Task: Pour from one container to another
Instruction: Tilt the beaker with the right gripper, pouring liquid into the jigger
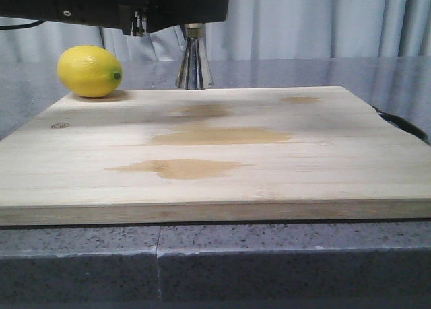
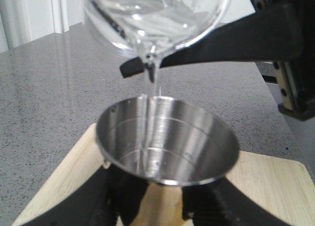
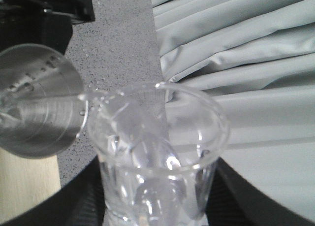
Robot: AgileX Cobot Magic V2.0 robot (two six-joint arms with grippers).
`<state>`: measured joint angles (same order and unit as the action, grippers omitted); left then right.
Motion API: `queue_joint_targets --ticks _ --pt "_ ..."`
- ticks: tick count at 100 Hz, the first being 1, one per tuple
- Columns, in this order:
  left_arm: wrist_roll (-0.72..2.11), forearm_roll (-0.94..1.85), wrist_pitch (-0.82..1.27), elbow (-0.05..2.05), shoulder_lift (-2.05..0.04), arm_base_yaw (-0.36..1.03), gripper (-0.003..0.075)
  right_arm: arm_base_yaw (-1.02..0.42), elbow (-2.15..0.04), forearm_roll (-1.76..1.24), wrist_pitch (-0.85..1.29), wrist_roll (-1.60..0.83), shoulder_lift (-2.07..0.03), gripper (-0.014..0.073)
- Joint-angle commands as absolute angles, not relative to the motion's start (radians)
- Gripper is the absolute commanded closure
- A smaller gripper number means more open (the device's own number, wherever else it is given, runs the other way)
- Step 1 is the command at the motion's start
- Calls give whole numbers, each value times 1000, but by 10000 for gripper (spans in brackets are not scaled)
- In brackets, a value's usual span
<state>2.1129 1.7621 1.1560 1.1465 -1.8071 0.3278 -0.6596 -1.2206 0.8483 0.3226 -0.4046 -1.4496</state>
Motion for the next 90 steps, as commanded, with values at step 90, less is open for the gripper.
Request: queue_joint_targets --ticks 90 --pt "2107 1849 1256 1176 -1768 339 459 -659 -1262 1037 265 -410 -1414 323"
